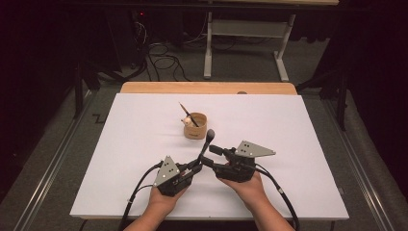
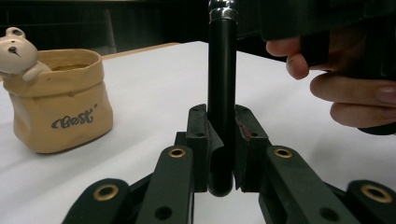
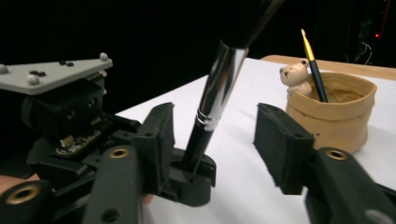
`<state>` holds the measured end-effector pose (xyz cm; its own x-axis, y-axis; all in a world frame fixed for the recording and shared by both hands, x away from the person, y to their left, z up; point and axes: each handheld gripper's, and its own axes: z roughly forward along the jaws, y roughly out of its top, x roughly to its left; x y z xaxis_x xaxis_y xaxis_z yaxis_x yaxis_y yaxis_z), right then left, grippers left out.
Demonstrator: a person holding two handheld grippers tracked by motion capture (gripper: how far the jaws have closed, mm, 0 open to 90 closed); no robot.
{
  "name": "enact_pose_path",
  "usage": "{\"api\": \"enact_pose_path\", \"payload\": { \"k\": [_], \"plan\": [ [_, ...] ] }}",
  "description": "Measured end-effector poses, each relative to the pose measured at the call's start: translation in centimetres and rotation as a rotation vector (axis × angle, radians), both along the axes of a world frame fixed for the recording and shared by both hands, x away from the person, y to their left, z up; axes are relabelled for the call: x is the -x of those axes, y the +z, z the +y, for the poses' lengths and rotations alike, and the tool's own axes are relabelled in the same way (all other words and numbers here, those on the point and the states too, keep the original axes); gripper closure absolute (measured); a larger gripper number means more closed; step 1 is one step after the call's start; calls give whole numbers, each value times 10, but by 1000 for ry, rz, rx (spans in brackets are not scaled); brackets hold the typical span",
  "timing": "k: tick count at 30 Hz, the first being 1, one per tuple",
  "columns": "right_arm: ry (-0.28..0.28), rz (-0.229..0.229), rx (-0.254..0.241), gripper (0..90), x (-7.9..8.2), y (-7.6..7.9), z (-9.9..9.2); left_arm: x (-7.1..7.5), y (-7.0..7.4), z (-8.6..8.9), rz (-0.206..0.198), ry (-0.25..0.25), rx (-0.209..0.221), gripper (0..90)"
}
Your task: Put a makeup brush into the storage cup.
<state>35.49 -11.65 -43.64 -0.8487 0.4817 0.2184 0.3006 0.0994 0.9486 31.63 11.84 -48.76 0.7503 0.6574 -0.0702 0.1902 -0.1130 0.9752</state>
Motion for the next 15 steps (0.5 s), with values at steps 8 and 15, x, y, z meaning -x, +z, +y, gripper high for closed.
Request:
{"api": "enact_pose_path", "payload": {
  "k": [8,15],
  "plan": [
    [15,7,-39,585,1,2,0,2,-1,-3,1,-18,-3,792],
    [25,8,-56,656,0,1,0,3,-1,-5,-1,-27,-3,792]
  ]
}}
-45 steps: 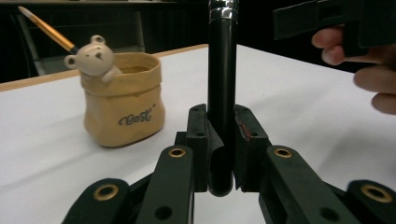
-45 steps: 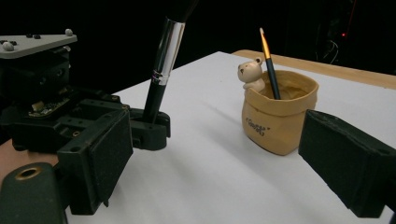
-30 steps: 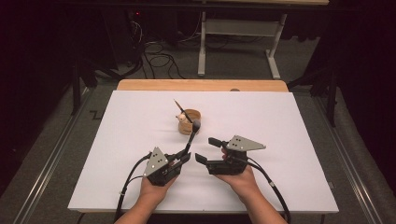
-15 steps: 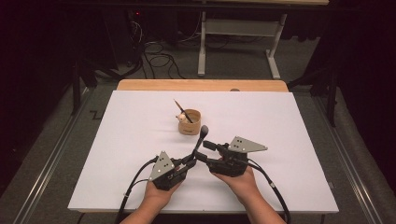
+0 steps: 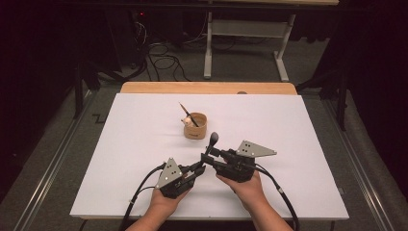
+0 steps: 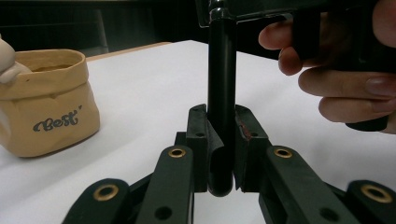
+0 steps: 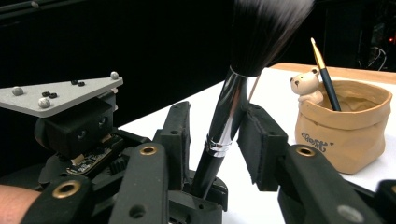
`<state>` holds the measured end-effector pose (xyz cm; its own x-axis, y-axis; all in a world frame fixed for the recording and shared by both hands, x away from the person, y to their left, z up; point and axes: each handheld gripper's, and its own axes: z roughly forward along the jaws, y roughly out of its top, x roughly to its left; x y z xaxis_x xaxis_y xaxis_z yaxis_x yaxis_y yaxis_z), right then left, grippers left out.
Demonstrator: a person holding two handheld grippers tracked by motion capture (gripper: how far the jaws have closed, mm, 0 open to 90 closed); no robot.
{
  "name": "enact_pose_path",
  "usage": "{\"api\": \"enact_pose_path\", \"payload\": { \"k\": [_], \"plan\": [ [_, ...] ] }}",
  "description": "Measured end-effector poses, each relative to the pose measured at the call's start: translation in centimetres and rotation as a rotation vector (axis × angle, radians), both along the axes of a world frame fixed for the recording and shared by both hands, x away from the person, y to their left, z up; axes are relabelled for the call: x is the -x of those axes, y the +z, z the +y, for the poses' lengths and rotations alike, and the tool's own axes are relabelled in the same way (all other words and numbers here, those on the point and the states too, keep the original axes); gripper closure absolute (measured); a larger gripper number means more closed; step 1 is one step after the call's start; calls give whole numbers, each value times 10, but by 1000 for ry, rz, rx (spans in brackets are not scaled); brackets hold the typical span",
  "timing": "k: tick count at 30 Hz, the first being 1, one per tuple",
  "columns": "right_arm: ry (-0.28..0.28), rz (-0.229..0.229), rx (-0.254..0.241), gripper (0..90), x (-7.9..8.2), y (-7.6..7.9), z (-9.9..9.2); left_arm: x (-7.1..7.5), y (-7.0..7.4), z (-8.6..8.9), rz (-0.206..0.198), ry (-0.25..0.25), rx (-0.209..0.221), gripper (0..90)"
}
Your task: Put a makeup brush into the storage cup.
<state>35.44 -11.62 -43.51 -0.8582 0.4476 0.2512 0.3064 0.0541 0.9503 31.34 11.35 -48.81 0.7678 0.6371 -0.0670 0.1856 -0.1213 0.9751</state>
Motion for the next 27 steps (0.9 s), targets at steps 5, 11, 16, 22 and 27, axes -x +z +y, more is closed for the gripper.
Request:
{"api": "enact_pose_path", "payload": {
  "k": [5,11,16,22,27],
  "plan": [
    [5,10,-16,701,-1,0,-1,0,1,0,-7,-3,-2,792],
    [4,36,-41,764,-2,-2,-3,0,1,0,-6,-3,-7,792],
    [11,49,-59,789,-2,-2,-2,0,1,0,-9,-2,-18,790],
    [17,49,-56,794,-1,-3,-1,-1,1,0,-2,3,-23,766],
    [7,42,-46,794,-1,-3,-1,-2,2,0,-3,13,-38,579]
  ]
}}
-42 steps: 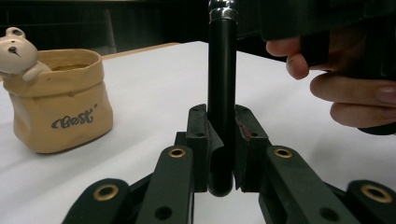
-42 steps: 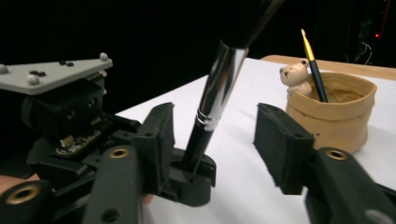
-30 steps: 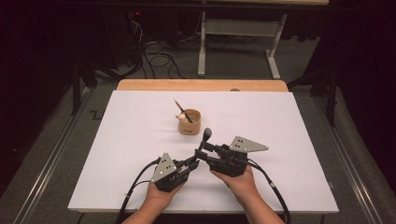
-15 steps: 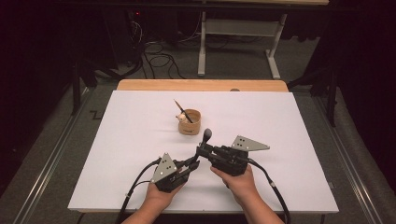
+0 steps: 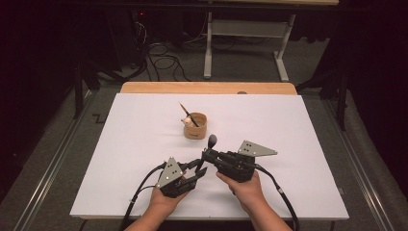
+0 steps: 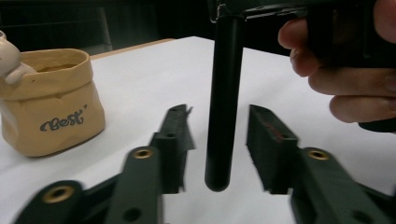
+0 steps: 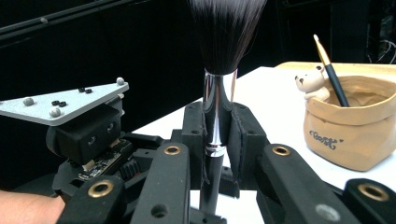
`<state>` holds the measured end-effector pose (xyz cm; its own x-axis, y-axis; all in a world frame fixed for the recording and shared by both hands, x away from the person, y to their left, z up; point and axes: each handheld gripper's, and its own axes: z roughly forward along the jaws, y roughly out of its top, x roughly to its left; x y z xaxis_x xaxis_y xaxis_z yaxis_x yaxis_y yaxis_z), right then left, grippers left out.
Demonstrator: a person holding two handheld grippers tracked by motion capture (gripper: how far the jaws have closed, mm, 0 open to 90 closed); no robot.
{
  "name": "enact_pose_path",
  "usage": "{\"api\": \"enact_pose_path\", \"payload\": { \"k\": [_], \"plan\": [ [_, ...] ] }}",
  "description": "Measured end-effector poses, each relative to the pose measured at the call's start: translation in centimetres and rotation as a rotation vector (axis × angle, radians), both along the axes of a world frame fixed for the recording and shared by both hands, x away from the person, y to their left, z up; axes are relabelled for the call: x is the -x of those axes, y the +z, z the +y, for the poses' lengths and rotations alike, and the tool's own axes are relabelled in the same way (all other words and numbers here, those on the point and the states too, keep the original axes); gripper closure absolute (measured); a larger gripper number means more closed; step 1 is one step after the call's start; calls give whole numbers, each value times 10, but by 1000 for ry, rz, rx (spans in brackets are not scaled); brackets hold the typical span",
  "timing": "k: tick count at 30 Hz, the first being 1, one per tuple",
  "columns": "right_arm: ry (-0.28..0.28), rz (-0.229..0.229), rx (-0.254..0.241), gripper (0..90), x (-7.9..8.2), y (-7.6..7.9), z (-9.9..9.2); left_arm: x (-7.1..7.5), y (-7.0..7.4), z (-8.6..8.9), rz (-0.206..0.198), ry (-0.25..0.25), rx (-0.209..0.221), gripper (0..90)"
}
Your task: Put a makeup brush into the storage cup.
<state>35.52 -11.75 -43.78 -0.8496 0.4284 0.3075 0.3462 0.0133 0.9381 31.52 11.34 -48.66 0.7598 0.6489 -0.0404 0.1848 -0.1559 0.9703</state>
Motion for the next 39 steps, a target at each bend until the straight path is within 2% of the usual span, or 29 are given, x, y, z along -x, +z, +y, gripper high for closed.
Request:
{"api": "enact_pose_path", "payload": {
  "k": [7,12,18,27,30,39],
  "plan": [
    [-23,-25,10,793,1,3,-4,-4,-1,3,12,21,-31,433],
    [-45,-36,10,793,0,5,-11,-4,3,11,5,59,-48,351],
    [-71,-54,10,793,-2,8,-18,-6,7,25,14,117,-26,274],
    [-98,-66,3,793,-3,12,-28,-10,12,45,43,163,-7,201],
    [-104,-68,4,793,-3,13,-30,-9,14,52,28,166,-25,208],
    [-120,-79,9,793,-3,14,-35,-3,15,77,41,187,-62,185]
  ]
}}
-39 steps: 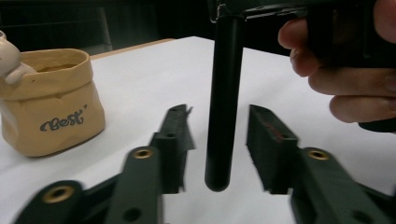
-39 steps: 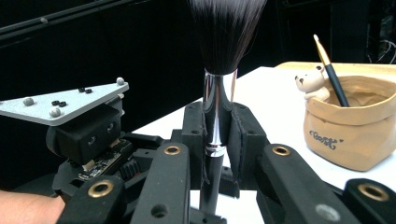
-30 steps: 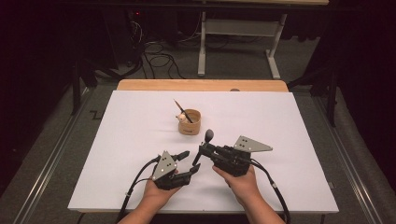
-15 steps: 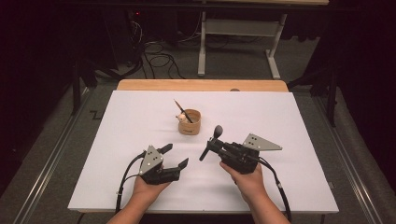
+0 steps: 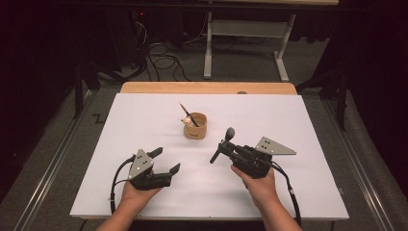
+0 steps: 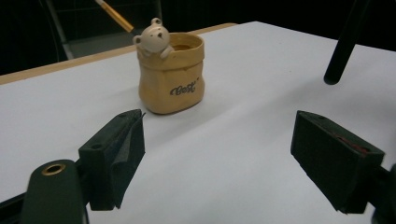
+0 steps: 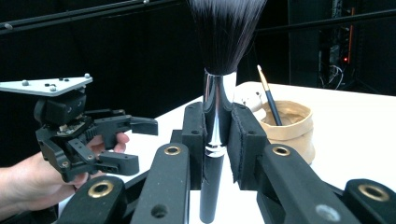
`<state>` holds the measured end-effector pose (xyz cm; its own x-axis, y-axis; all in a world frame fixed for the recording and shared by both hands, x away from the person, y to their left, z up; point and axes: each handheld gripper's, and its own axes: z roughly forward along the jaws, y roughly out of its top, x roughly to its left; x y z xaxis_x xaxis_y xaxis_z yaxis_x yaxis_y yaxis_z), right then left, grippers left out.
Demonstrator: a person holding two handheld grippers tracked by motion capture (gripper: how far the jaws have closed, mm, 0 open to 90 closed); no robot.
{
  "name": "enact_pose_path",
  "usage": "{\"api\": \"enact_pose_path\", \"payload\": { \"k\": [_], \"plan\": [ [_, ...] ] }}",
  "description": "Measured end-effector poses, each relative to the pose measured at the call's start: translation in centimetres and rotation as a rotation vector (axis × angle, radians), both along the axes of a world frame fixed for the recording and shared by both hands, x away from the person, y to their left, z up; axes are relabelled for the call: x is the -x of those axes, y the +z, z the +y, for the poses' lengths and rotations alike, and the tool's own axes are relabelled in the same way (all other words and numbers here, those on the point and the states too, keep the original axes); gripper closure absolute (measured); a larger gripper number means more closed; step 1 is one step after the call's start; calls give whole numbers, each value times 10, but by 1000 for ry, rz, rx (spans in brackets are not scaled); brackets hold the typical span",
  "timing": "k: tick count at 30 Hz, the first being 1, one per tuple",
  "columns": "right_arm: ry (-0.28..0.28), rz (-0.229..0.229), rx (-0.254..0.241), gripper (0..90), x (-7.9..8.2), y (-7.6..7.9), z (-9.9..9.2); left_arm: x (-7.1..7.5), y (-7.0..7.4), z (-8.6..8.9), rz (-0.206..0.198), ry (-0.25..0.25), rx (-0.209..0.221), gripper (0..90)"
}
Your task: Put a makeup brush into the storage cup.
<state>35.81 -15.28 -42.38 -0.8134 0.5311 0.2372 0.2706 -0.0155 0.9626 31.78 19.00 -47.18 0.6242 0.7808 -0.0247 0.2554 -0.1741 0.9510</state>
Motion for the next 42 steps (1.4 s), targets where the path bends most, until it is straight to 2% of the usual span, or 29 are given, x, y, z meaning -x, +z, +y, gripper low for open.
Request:
{"api": "enact_pose_path", "payload": {
  "k": [6,12,15,18,22,24,28,36,42],
  "plan": [
    [-8,-10,6,793,-1,0,-3,2,-4,17,6,38,19,177],
    [-21,-9,7,793,-2,0,-6,2,-8,26,2,69,35,162],
    [-28,-11,10,793,-4,0,-8,1,-11,26,11,73,23,137],
    [-37,-14,14,793,-4,0,-9,2,-11,26,11,72,26,112],
    [-46,-20,18,793,-8,-1,-9,3,-10,25,1,69,8,80],
    [-50,-21,21,793,-10,-1,-9,4,-10,25,3,63,22,63],
    [-65,-25,25,793,-14,1,-8,4,-9,24,5,65,24,3],
    [-102,-49,42,793,-28,8,-8,5,-9,21,-6,55,14,3],
    [-107,-52,45,793,-38,12,-3,6,-9,20,-14,38,27,3]
  ]
}}
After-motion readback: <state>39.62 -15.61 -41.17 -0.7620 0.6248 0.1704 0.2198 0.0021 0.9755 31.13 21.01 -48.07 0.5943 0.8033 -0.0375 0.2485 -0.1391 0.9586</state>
